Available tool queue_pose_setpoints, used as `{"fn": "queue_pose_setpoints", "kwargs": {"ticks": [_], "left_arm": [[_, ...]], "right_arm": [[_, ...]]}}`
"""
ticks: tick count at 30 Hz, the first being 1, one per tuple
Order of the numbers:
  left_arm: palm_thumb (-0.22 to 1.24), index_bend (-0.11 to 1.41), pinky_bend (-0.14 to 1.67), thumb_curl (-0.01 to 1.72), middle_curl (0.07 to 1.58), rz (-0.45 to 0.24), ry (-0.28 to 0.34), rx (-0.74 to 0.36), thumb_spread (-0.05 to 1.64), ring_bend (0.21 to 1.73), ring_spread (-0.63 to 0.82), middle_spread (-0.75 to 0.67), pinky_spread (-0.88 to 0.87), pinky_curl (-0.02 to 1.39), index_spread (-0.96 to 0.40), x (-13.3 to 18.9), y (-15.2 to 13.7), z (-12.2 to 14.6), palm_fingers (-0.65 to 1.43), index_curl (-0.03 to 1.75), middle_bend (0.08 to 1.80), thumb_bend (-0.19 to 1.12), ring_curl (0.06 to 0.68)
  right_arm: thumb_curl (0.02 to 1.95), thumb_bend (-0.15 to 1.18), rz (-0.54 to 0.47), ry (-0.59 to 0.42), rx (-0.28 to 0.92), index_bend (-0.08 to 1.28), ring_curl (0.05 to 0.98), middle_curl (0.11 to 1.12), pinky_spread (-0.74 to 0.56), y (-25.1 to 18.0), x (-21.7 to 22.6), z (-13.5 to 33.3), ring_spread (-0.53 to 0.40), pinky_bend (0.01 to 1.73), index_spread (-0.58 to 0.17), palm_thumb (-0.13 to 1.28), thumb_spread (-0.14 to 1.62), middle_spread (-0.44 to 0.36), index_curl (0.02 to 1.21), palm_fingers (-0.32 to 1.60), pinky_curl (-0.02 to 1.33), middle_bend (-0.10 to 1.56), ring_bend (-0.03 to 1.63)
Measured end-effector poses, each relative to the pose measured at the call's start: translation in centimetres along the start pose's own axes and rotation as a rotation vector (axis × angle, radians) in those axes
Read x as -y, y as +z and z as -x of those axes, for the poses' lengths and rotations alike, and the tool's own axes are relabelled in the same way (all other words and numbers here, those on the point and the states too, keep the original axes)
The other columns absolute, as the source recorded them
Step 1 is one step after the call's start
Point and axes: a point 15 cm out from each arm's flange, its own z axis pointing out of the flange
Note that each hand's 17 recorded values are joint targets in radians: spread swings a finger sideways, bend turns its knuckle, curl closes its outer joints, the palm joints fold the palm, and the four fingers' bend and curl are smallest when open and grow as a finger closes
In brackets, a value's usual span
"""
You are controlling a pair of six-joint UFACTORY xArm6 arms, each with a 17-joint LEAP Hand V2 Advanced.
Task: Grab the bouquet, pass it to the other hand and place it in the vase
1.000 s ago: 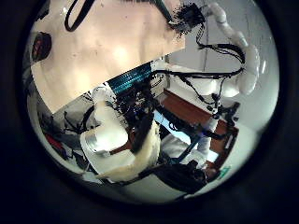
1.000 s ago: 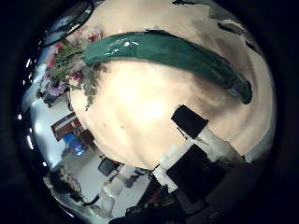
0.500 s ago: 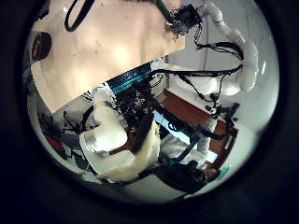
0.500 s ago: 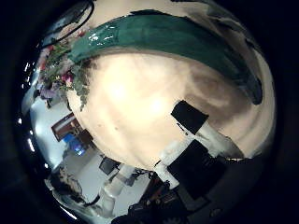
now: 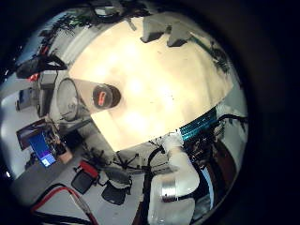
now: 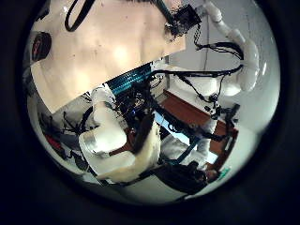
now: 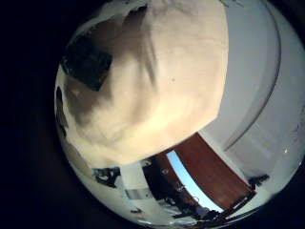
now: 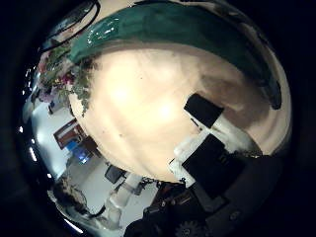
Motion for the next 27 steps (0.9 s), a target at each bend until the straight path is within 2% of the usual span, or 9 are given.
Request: {"fn": "queue_pose_setpoints", "kwargs": {"ticks": [2, 5, 8, 11, 16, 18, 23, 27], "left_arm": [[0.20, 0.18, 0.27, 0.27, 0.29, -0.002, 0.000, 0.002, 1.18, 0.48, 0.55, 0.34, 0.51, 0.33, -0.04, 0.0, -0.1, -0.1, 0.10, 0.36, 0.18, -0.02, 0.198], [0.20, 0.18, 0.27, 0.27, 0.29, -0.003, 0.001, 0.005, 1.18, 0.48, 0.56, 0.34, 0.51, 0.33, -0.04, 0.1, -0.1, -0.3, 0.10, 0.36, 0.18, -0.02, 0.198], [0.20, 0.18, 0.27, 0.27, 0.29, -0.002, -0.001, 0.005, 1.18, 0.48, 0.56, 0.34, 0.51, 0.33, -0.04, 0.1, -0.1, -0.3, 0.10, 0.36, 0.18, -0.02, 0.198], [0.20, 0.18, 0.27, 0.27, 0.29, 0.000, 0.001, 0.004, 1.18, 0.48, 0.56, 0.34, 0.51, 0.33, -0.04, 0.0, -0.1, -0.3, 0.10, 0.36, 0.18, -0.02, 0.198], [0.20, 0.18, 0.27, 0.27, 0.29, -0.004, 0.001, 0.005, 1.18, 0.48, 0.56, 0.34, 0.51, 0.33, -0.04, -0.1, -0.2, -0.3, 0.10, 0.36, 0.18, -0.02, 0.198], [0.20, 0.18, 0.27, 0.27, 0.29, -0.008, 0.000, 0.007, 1.18, 0.48, 0.56, 0.34, 0.51, 0.33, -0.04, -0.3, -0.3, -0.3, 0.10, 0.36, 0.18, -0.02, 0.198], [0.20, 0.18, 0.27, 0.27, 0.29, -0.007, -0.001, 0.007, 1.18, 0.48, 0.56, 0.34, 0.51, 0.33, -0.04, -0.4, -0.2, -0.3, 0.10, 0.36, 0.18, -0.02, 0.198], [0.20, 0.18, 0.27, 0.27, 0.29, -0.005, -0.001, 0.006, 1.18, 0.48, 0.56, 0.34, 0.51, 0.33, -0.04, -0.4, -0.2, -0.3, 0.10, 0.36, 0.18, -0.02, 0.198]], "right_arm": [[0.45, -0.02, -0.004, -0.004, -0.010, 0.12, 0.367, 0.45, -0.15, 0.0, 0.1, -0.2, -0.237, 0.89, -0.244, 0.77, 0.99, -0.112, 0.38, 0.74, 0.20, 0.58, 1.11], [0.46, -0.02, -0.017, -0.010, -0.036, 0.13, 0.398, 0.49, -0.34, -0.1, 0.4, -0.7, -0.269, 1.08, -0.279, 0.79, 0.98, -0.169, 0.35, 0.94, 0.26, 0.66, 1.17], [0.46, -0.02, -0.030, -0.010, -0.036, 0.25, 0.422, 0.55, -0.41, -0.3, 0.7, -0.7, -0.265, 1.12, -0.346, 0.82, 0.97, -0.201, 0.41, 1.15, 0.30, 0.76, 1.16], [0.48, -0.01, -0.074, -0.010, -0.036, 0.49, 0.458, 0.61, -0.38, -1.2, 1.3, -0.7, -0.251, 1.17, -0.391, 0.87, 0.96, -0.212, 0.51, 1.33, 0.35, 0.88, 1.19], [0.51, 0.00, -0.143, 0.000, -0.031, 0.87, 0.525, 0.72, -0.29, -2.9, 1.9, -1.2, -0.243, 1.33, -0.390, 0.95, 0.94, -0.209, 0.70, 1.28, 0.43, 1.10, 1.28], [0.55, 0.03, -0.188, 0.003, -0.027, 0.97, 0.552, 0.75, -0.27, -4.1, 2.1, -1.7, -0.236, 1.37, -0.367, 1.03, 0.93, -0.200, 0.75, 1.25, 0.46, 1.18, 1.33], [0.64, 0.08, -0.286, 0.023, -0.009, 1.09, 0.607, 0.79, -0.22, -8.2, 0.9, -2.9, -0.215, 1.43, -0.316, 1.15, 0.91, -0.165, 0.83, 1.18, 0.52, 1.29, 1.40], [0.69, 0.08, -0.343, 0.007, 0.052, 1.13, 0.634, 0.79, -0.19, -11.6, -1.2, -2.0, -0.199, 1.43, -0.283, 1.17, 0.89, -0.143, 0.85, 1.16, 0.56, 1.33, 1.44]]}}
